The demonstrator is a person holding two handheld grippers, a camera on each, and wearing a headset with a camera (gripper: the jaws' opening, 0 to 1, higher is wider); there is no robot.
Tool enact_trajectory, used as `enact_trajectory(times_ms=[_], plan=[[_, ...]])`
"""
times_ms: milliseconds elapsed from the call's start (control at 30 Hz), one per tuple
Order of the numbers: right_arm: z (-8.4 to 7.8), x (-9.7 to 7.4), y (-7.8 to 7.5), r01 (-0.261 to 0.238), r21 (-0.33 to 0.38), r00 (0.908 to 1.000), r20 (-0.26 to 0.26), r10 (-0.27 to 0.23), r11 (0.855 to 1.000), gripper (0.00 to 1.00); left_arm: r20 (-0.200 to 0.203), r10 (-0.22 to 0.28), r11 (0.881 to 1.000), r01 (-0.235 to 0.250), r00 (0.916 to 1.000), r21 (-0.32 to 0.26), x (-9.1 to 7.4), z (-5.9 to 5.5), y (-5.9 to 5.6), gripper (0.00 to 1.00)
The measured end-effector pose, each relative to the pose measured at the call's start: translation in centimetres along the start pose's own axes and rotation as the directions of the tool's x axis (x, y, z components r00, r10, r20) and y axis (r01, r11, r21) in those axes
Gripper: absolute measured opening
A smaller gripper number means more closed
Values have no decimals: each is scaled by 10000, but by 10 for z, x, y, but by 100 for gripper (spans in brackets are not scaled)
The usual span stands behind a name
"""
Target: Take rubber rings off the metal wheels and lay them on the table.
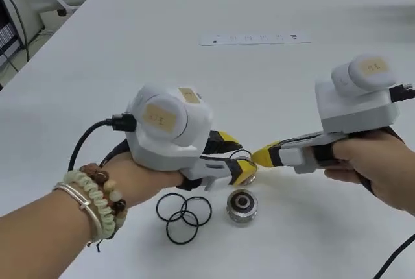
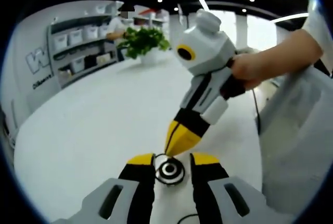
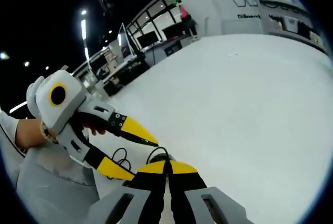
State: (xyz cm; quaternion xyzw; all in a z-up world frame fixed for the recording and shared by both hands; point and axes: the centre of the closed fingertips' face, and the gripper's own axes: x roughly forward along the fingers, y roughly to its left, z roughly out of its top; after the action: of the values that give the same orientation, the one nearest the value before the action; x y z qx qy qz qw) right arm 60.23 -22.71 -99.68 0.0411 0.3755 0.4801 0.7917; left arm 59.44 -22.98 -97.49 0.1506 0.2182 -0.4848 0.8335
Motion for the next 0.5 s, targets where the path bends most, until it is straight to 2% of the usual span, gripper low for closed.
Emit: enact_trajectory(times_ms=[167,233,333,500], plan=[[7,-5,-1,57,151,9996,288,-61,9999,0,207,-99,9999,98,9997,49,-17,24,1,39],[9,-7,-1,13,240,9991,415,-23,9997,0,125,-105,9999,107,9999,-113,-23,30,2,45],[16,-11,-1,69,276,9978,657,-87,9996,0,327,159,9999,-160,9993,55,-38,45,8,53],[28,-18,-1,50,454,9931,1164,-103,9990,0,579,374,9985,-397,9976,387,-65,62,10,59]])
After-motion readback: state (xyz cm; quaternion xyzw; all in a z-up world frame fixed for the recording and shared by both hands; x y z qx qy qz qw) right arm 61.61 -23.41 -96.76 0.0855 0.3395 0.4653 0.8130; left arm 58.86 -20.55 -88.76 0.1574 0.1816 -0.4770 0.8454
